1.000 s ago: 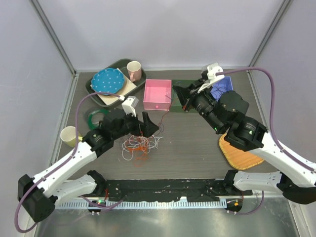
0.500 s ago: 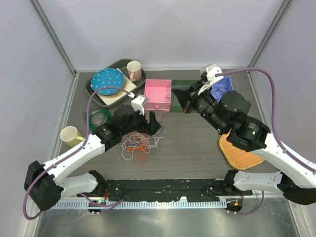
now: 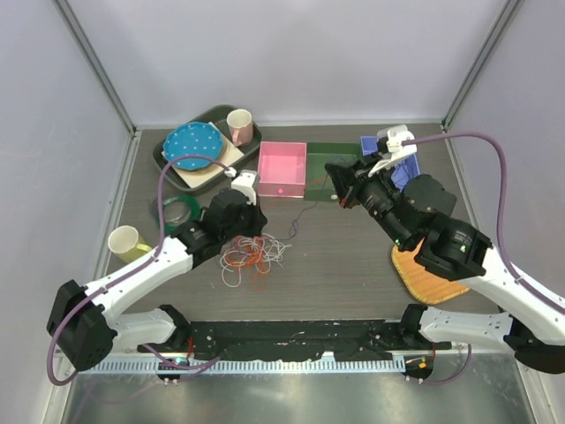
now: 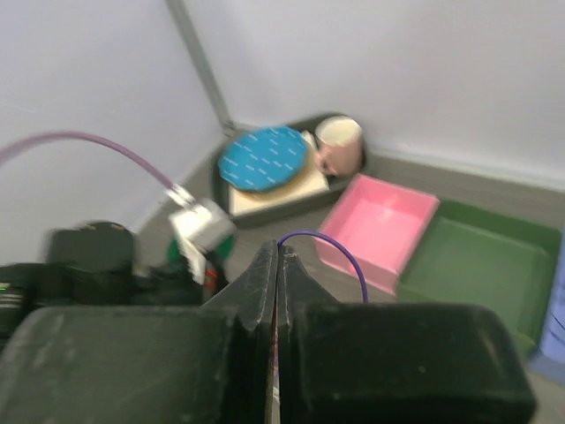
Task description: Untangle the cables
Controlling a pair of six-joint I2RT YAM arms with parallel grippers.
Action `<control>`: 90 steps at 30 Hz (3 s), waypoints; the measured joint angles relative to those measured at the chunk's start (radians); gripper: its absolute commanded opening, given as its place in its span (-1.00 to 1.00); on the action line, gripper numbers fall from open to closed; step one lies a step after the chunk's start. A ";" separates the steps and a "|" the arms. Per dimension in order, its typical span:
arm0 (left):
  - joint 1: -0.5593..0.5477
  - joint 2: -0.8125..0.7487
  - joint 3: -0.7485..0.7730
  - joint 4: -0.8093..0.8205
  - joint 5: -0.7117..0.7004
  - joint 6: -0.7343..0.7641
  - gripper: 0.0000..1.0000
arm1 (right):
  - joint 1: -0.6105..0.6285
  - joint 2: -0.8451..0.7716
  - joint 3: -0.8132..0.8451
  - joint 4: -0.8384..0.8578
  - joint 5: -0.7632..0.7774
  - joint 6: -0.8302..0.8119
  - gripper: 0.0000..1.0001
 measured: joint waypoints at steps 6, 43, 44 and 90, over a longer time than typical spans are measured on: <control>0.000 -0.064 0.064 -0.086 -0.163 -0.097 -1.00 | -0.002 -0.064 -0.312 -0.033 0.272 0.196 0.32; 0.000 -0.566 -0.354 -0.295 -0.288 -0.593 -1.00 | -0.052 0.620 -0.447 0.082 0.241 0.710 0.72; 0.000 -0.565 -0.354 -0.295 -0.288 -0.591 -1.00 | -0.062 0.644 -0.436 0.089 0.235 0.721 0.71; 0.000 -0.520 -0.409 -0.364 -0.316 -0.601 -1.00 | -0.126 0.176 0.085 0.243 0.607 0.011 -0.99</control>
